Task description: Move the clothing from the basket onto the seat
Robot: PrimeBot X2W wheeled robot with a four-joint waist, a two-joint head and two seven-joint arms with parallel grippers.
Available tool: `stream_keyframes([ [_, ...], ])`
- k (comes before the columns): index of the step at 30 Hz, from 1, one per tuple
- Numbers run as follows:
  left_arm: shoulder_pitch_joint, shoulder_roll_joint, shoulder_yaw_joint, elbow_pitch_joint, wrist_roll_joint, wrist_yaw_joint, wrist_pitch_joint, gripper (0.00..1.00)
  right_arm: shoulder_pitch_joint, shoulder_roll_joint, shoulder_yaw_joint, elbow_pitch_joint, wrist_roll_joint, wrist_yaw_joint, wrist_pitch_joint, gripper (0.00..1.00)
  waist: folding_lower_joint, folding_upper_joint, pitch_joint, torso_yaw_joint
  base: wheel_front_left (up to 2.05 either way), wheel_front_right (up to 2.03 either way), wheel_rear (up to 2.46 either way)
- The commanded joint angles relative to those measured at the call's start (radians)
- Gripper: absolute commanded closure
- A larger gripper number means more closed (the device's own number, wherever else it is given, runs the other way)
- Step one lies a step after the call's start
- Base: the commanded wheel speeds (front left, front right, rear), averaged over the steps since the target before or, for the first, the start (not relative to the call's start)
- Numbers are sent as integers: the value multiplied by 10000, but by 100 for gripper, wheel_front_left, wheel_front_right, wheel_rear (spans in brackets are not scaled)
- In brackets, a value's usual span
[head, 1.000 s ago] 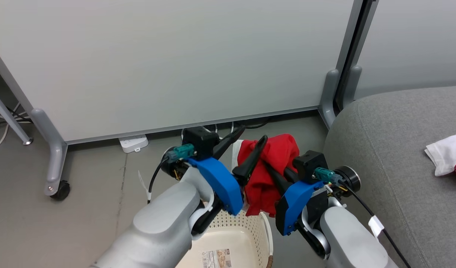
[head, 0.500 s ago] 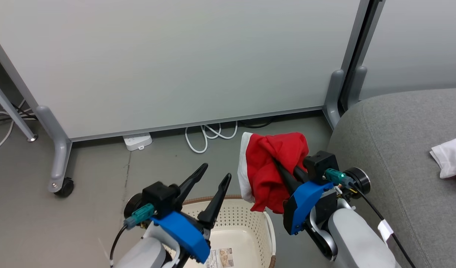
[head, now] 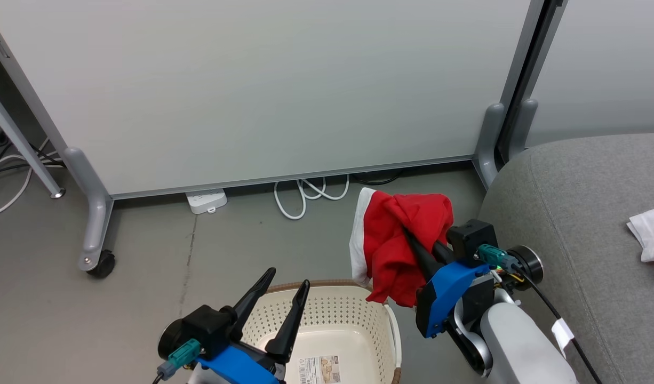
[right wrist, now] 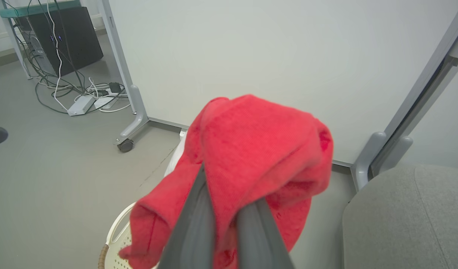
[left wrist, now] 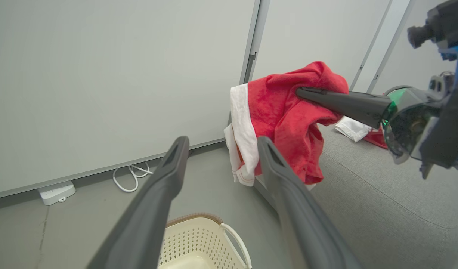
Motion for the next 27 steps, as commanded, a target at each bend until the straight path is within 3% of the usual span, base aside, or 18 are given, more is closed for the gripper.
stream_keyframes([
  [1, 104, -25, 110, -13, 76, -64, -30, 0, 106, -17, 8, -64, -25, -7, 4, 100, 0, 0, 1, -4, 0, 0, 0],
  [14, 293, -262, 613, 91, 538, -200, -31, 0, 54, -17, -50, -148, 47, -7, -11, 100, 0, 0, 54, -365, 0, 0, 0],
  [20, 212, -352, 651, 76, 624, -220, -30, 0, 16, -15, -37, -165, 55, -7, 0, 100, 0, 0, 117, -912, 0, 0, 0],
  [27, 11, -280, 509, 142, 674, -220, -31, 0, -102, -17, -14, -185, 77, -7, -12, 100, 0, 0, 295, -2159, 0, 0, 0],
])
